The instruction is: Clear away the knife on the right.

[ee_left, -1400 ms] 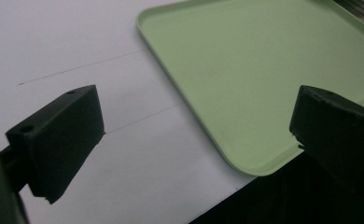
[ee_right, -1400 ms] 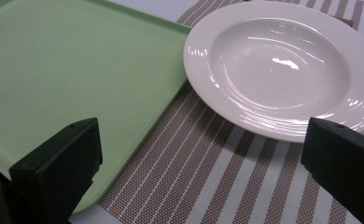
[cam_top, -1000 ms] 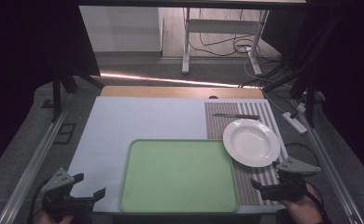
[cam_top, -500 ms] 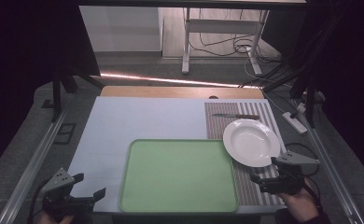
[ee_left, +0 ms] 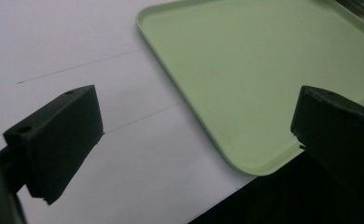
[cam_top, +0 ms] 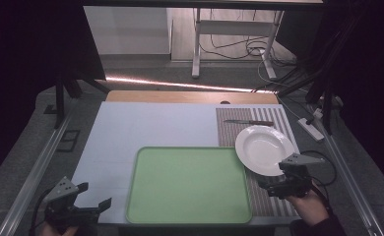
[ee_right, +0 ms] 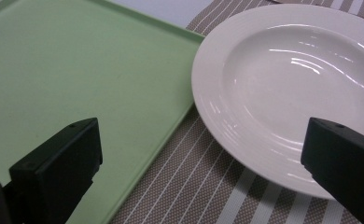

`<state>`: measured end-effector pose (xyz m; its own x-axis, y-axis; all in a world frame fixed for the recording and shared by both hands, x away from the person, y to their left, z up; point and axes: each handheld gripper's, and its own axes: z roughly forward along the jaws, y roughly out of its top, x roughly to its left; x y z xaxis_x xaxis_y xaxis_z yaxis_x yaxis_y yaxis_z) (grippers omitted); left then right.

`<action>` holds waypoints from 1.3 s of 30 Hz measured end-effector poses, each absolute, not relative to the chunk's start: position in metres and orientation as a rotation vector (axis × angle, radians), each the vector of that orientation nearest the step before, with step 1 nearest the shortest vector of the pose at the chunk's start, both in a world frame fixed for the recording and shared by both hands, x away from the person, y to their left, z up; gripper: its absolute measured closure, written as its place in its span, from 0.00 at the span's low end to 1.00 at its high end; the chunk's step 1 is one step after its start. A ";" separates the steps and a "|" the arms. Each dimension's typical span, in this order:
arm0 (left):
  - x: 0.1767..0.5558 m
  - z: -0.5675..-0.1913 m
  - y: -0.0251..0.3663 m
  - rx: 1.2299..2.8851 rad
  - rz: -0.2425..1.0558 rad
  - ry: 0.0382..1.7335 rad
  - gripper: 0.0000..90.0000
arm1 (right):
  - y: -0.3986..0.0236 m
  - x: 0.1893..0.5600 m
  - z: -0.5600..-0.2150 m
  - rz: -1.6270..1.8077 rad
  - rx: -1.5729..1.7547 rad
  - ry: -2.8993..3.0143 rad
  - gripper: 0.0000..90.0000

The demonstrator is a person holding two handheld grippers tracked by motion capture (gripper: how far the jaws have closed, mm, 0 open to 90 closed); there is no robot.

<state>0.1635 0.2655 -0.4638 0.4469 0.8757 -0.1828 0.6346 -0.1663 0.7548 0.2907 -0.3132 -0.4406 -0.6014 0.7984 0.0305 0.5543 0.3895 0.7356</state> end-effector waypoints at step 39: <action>0.164 -0.464 0.266 1.887 0.373 1.275 0.02 | -0.294 0.373 -0.449 0.963 1.120 2.382 0.00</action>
